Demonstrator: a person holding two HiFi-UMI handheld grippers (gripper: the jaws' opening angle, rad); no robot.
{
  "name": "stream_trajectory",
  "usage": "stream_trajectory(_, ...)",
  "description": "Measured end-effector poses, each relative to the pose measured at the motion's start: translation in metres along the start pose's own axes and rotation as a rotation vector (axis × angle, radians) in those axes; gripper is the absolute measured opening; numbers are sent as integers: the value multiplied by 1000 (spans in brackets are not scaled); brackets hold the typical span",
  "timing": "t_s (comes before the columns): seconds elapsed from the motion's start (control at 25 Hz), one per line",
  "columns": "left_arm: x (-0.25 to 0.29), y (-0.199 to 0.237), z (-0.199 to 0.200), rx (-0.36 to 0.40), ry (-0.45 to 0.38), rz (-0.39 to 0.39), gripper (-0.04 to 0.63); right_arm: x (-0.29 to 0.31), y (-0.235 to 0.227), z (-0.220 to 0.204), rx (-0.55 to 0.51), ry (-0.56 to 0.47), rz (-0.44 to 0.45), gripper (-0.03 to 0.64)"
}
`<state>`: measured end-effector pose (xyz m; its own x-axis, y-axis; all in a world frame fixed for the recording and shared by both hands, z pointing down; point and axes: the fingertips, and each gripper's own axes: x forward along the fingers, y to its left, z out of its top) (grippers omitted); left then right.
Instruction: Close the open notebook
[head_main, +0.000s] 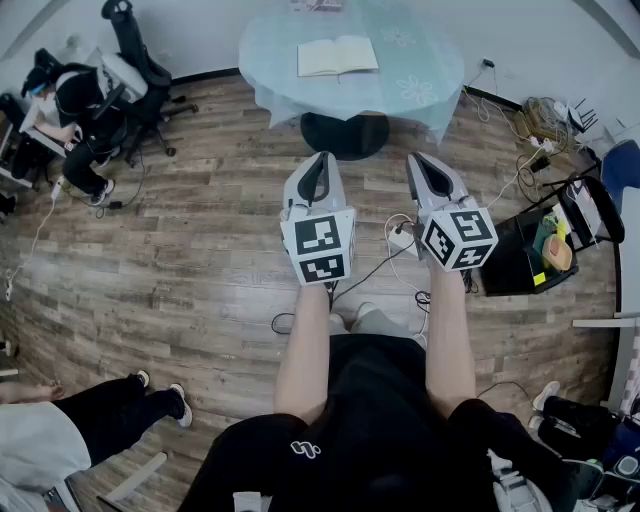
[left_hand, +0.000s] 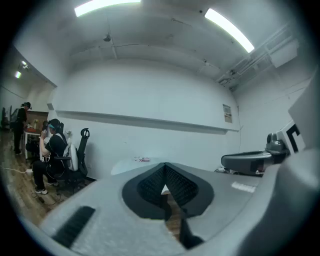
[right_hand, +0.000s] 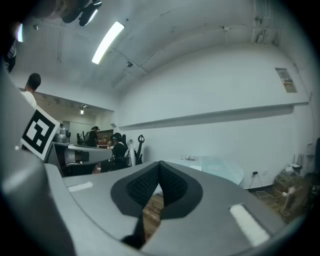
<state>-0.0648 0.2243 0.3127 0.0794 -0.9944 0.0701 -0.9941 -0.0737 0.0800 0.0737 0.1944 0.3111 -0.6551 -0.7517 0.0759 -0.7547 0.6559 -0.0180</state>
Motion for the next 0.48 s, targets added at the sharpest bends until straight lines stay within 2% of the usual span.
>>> stream_trajectory(0.12, -2, 0, 3, -3, -3, -4, 3, -1, 4, 0, -27, 24, 8, 9)
stream_trajectory(0.24, -5, 0, 7, -5, -11, -8, 3, -3, 1, -1, -48, 51, -25, 9)
stream_trajectory(0.48, -15, 6, 15, -13, -28, -9, 3, -15, 2, 11, -21, 2, -61, 9)
